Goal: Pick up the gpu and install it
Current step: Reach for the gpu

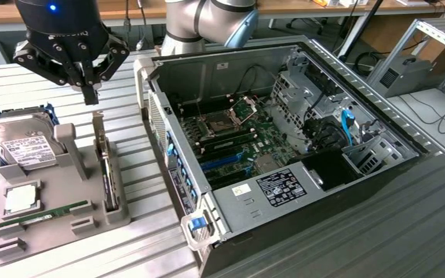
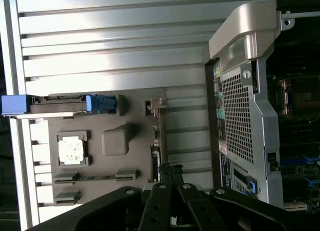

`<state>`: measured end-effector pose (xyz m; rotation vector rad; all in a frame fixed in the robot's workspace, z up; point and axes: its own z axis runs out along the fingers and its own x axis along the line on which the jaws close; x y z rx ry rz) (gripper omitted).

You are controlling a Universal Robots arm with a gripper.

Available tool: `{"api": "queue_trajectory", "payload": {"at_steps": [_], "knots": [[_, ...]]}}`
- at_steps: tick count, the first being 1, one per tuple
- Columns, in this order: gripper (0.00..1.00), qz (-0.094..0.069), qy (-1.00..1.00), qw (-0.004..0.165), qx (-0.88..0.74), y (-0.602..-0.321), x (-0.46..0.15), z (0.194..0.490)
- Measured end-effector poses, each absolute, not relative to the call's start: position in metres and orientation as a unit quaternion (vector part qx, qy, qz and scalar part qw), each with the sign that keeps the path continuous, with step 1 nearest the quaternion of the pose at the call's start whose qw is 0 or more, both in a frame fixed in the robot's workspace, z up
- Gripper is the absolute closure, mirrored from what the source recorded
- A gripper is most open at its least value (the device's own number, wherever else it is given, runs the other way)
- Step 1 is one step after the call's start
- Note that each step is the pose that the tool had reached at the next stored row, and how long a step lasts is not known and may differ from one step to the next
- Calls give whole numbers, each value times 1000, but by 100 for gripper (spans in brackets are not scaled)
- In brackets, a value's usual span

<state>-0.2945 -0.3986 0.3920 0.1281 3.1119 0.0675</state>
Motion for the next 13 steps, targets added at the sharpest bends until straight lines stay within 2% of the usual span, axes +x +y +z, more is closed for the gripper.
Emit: {"api": "queue_trajectory", "payload": {"at_steps": [13], "knots": [[89,22,999,13,41,-400,-300,392]]}}
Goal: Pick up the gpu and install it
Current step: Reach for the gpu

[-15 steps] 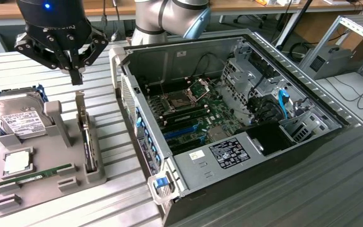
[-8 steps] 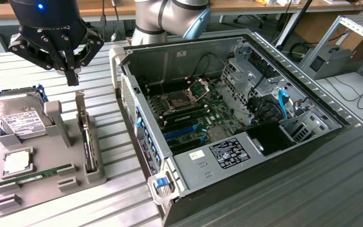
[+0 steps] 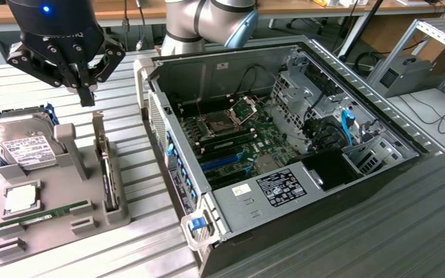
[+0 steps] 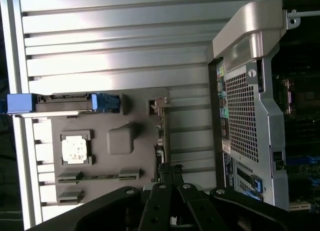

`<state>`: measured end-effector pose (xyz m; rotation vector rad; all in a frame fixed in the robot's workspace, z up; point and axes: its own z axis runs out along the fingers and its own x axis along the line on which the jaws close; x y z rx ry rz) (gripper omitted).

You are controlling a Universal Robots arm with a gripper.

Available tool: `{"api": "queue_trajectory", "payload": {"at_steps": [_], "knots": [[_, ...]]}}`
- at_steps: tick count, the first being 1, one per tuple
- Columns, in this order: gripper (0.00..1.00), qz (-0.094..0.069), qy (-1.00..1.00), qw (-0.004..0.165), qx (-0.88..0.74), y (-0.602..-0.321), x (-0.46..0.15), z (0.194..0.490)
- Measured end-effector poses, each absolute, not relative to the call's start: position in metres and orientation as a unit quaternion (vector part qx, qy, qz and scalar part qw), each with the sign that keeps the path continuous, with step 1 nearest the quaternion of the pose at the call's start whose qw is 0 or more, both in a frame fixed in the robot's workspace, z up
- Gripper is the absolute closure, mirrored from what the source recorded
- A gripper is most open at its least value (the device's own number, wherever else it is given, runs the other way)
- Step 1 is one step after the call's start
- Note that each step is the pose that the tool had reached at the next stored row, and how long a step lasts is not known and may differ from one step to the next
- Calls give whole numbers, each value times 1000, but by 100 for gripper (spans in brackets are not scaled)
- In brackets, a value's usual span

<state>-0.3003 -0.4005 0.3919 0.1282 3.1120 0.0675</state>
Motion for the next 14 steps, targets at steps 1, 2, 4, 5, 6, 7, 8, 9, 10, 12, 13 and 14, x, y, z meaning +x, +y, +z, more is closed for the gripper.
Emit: {"api": "queue_trajectory", "payload": {"at_steps": [1,2,4,5,6,7,8,9,10,12,13,14], "knots": [[89,22,999,13,41,-401,-301,392],[89,22,999,13,41,-403,-302,392],[89,22,999,13,41,-406,-304,392],[89,22,999,13,41,-408,-305,392],[89,22,999,13,41,-410,-305,392],[89,22,999,13,41,-412,-306,392],[89,22,999,13,41,-414,-306,392],[89,22,999,13,41,-416,-306,392],[89,22,999,13,41,-418,-307,392],[89,22,999,13,41,-423,-308,392],[89,22,999,13,41,-425,-309,392],[89,22,999,13,41,-426,-309,392]]}}
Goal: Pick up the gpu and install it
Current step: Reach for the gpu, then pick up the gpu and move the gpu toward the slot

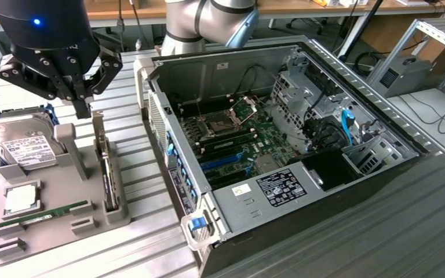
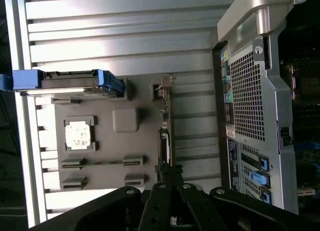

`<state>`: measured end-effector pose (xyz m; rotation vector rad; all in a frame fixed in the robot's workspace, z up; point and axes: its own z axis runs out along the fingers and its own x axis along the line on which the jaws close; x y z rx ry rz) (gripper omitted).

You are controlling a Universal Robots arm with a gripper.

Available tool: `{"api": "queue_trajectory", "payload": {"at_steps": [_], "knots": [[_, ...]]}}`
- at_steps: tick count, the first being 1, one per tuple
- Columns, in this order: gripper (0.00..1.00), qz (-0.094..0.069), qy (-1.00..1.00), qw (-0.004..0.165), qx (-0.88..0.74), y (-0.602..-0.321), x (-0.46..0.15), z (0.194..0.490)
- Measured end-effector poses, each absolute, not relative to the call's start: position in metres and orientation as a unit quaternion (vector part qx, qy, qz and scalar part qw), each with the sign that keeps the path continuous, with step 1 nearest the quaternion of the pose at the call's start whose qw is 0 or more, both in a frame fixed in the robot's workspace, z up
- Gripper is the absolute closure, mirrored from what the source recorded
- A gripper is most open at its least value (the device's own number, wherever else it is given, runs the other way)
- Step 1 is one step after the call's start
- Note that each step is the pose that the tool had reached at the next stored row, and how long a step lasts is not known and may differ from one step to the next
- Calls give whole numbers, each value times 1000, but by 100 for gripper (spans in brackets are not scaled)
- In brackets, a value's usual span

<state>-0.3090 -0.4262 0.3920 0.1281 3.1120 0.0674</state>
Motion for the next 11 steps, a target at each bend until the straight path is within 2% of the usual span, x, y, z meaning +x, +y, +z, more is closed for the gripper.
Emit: {"api": "queue_trajectory", "payload": {"at_steps": [11], "knots": [[89,22,999,13,41,-431,-311,392]]}}
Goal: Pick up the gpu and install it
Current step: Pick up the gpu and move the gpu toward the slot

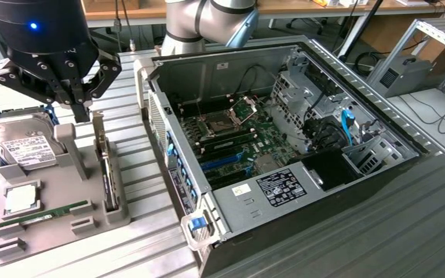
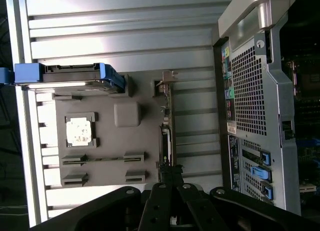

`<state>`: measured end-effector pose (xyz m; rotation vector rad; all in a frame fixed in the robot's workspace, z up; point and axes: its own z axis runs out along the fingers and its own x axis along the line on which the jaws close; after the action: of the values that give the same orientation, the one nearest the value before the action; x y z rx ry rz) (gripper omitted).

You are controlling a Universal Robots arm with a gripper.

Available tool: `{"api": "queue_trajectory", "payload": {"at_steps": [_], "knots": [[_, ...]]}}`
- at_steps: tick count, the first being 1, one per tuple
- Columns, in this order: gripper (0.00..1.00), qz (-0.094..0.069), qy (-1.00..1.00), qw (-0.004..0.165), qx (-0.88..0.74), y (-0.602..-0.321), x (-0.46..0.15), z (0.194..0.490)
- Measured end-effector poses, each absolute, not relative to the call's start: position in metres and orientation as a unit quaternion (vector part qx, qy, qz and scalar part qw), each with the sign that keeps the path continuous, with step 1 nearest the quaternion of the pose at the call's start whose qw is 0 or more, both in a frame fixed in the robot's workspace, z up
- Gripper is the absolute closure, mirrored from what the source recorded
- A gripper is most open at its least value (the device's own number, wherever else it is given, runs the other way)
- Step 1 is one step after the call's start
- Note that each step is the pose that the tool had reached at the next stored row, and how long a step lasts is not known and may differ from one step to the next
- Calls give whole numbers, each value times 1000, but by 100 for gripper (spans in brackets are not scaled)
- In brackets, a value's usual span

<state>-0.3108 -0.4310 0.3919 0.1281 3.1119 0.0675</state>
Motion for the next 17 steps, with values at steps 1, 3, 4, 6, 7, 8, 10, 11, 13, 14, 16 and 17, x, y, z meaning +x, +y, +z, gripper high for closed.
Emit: {"api": "queue_trajectory", "payload": {"at_steps": [1,3,4,6,7,8,10,11,13,14,16,17], "knots": [[89,22,999,13,41,-431,-311,392],[89,22,999,13,41,-431,-311,392],[89,22,999,13,41,-431,-311,392],[89,22,999,13,41,-431,-311,392],[89,22,999,13,41,-431,-311,392],[89,22,999,13,41,-431,-311,392],[76,22,999,13,41,-431,-311,392],[70,22,999,13,41,-431,-311,392],[64,22,999,13,41,-431,-311,392],[64,22,999,13,41,-431,-311,392],[58,22,999,13,41,-431,-311,392],[58,22,999,13,41,-431,-311,392]]}}
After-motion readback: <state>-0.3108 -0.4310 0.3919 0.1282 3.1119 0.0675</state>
